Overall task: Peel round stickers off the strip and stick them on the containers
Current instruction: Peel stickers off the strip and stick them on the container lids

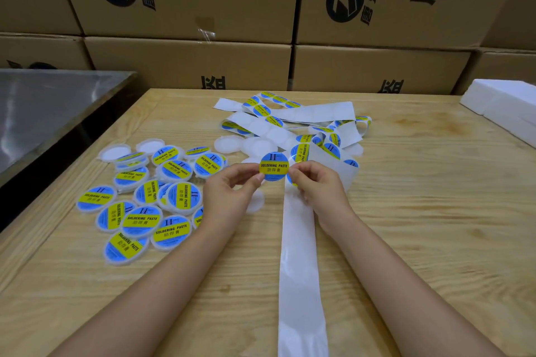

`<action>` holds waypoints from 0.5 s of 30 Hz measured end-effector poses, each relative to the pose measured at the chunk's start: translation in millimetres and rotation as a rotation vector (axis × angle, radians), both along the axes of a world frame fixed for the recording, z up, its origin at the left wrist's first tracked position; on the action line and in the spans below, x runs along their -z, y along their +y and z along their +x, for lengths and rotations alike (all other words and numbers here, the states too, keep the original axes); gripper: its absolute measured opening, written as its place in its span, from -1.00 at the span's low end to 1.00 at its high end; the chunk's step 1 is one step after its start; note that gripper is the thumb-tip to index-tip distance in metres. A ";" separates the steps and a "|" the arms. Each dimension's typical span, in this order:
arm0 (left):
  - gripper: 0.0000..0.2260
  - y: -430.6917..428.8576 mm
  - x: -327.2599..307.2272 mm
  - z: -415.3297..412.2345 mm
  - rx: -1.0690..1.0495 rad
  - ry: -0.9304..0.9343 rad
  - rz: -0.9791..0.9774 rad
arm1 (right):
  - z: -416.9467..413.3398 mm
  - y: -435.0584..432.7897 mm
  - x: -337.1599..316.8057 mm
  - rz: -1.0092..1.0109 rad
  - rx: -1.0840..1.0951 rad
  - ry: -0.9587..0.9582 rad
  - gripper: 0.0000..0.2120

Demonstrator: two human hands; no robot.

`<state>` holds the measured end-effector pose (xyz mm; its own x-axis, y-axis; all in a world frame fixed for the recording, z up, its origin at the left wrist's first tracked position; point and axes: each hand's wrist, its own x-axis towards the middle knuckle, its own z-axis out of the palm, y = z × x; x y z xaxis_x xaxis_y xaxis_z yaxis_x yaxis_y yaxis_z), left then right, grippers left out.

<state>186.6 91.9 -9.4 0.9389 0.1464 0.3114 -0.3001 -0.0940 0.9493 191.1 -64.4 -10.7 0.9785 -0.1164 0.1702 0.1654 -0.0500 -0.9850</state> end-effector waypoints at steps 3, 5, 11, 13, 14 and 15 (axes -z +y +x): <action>-0.77 0.0 1.6 0.1 0.043 0.001 0.012 | -0.2 0.8 -0.3 0.055 -0.030 0.008 -0.90; -0.77 0.1 1.7 -0.4 0.056 -0.001 0.029 | 0.1 0.4 -1.2 0.063 -0.032 -0.010 -0.86; -0.63 0.6 4.9 -0.7 -0.052 -0.096 0.338 | 0.2 4.3 1.7 0.030 0.070 -0.023 -0.81; -0.54 5.4 6.1 2.1 -0.128 -0.085 0.525 | 1.1 0.5 -0.9 0.061 0.130 -0.008 -0.83; -0.49 8.7 7.3 2.9 -0.169 -0.074 0.648 | 1.5 -1.8 -2.4 0.074 0.145 -0.001 -0.84; -0.45 11.7 8.1 3.0 -0.204 -0.063 0.786 | 1.6 -3.3 -3.7 0.081 0.148 0.004 -0.84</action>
<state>189.6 103.6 -17.5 0.8949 0.0290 0.4453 -0.2557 -0.7846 0.5649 192.7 -67.7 -7.1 0.9502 -0.2729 0.1505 0.1580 0.0059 -0.9874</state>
